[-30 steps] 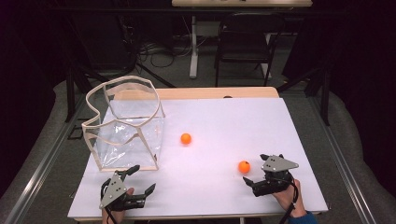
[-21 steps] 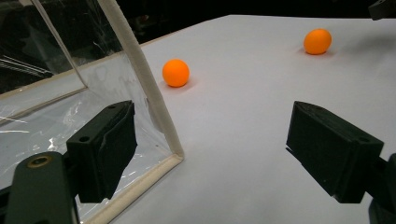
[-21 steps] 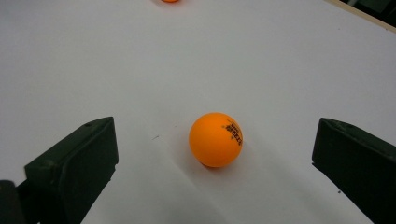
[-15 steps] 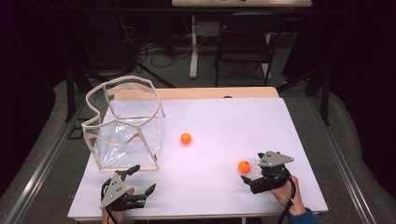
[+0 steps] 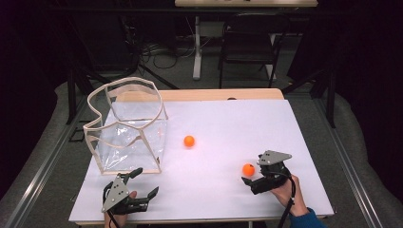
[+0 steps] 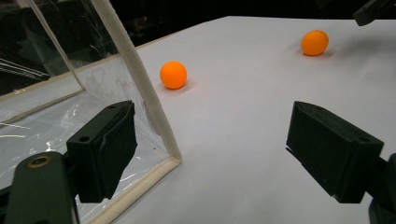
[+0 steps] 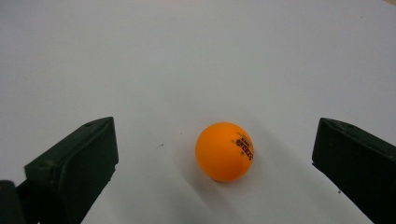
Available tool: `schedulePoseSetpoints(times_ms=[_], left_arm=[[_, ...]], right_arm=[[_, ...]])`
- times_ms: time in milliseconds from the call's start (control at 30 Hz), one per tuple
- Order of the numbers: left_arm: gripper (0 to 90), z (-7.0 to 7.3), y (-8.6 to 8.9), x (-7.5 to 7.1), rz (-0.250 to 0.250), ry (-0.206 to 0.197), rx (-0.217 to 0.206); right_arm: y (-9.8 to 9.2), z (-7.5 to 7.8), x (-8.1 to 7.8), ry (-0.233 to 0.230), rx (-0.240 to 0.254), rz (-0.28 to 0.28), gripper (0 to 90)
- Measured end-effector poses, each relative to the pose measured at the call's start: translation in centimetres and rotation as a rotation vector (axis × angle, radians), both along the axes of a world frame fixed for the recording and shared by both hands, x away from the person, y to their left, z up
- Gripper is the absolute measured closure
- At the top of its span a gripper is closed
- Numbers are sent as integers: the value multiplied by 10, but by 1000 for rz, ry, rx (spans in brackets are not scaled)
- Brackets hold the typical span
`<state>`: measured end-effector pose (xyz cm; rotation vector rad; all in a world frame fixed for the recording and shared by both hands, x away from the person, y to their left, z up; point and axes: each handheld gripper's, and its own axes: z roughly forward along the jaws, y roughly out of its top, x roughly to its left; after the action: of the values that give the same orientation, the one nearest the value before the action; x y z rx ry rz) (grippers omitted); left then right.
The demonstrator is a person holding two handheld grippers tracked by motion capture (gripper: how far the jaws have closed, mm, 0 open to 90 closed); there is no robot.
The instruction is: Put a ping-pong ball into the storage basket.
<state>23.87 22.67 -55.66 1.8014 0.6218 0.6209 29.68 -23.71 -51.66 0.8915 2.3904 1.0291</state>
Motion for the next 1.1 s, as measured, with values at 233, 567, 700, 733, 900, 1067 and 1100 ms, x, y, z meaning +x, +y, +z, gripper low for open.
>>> schedulePoseSetpoints(times_ms=[233,567,700,733,900,1067,1100], left_arm=[[160,0,0,0,-5,3,0],[160,0,0,0,-15,3,1],[160,0,-1,0,-20,3,3],[160,0,-1,0,-20,3,1],[160,0,0,0,-19,4,-6],[160,0,0,0,-22,1,-8],[160,0,-1,1,-25,1,-6]], right_arm=[[6,-1,6,12,-24,-1,0],[10,-6,14,41,-56,-15,0],[11,-11,20,69,-67,-17,0],[10,-12,21,72,-68,-12,0],[11,-18,24,90,-66,-28,0],[13,-22,26,109,-89,-25,0],[14,-23,25,113,-96,-30,7]])
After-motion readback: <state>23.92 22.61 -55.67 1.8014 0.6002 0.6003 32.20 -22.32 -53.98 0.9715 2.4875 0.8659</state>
